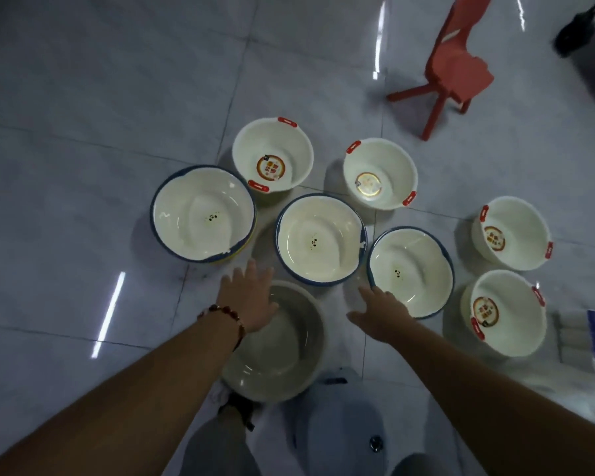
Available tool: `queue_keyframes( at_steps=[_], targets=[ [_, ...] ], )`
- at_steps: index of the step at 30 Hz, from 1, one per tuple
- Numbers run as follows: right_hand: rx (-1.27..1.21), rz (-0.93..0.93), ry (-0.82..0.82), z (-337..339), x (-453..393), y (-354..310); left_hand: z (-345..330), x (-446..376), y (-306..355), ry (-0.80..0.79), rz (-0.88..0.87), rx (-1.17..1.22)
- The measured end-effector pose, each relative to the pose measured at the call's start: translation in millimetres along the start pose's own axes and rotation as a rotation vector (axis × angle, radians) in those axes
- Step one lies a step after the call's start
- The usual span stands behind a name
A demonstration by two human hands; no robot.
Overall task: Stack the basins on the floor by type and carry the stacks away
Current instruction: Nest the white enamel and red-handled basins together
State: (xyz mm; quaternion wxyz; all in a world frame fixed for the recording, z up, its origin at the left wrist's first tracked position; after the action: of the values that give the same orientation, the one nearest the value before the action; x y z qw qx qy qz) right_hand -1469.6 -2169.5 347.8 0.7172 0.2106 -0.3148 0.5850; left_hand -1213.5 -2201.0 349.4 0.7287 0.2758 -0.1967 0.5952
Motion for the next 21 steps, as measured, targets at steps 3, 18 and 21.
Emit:
queue_keyframes(
  at_steps=[3, 18, 21],
  targets=[
    [0.070, 0.071, 0.014, -20.1, -43.2, 1.5, -28.3, -30.5, 5.2, 0.007, 0.027, -0.023],
    [-0.585, -0.268, -0.015, -222.1, -355.6, 120.2, -234.5, -261.8, 42.6, 0.117, 0.177, 0.026],
    [-1.297, -0.748, -0.074, -276.6, -362.1, 125.0, -238.0, -284.0, 35.9, 0.167, 0.136, 0.045]
  ],
)
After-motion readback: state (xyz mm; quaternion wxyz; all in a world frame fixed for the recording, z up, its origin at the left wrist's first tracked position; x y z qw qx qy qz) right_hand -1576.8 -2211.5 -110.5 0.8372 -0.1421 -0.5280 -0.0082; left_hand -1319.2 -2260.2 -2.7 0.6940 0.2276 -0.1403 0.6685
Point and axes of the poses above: each hand's wrist, its own x-axis away from the middle knuckle, its own z-axis out of the back of the hand, y = z × x, the point moved 10 cm from there along -x, towards the middle knuckle, and after that the axes turned 5 degrees about y, right-handed, at the moved point
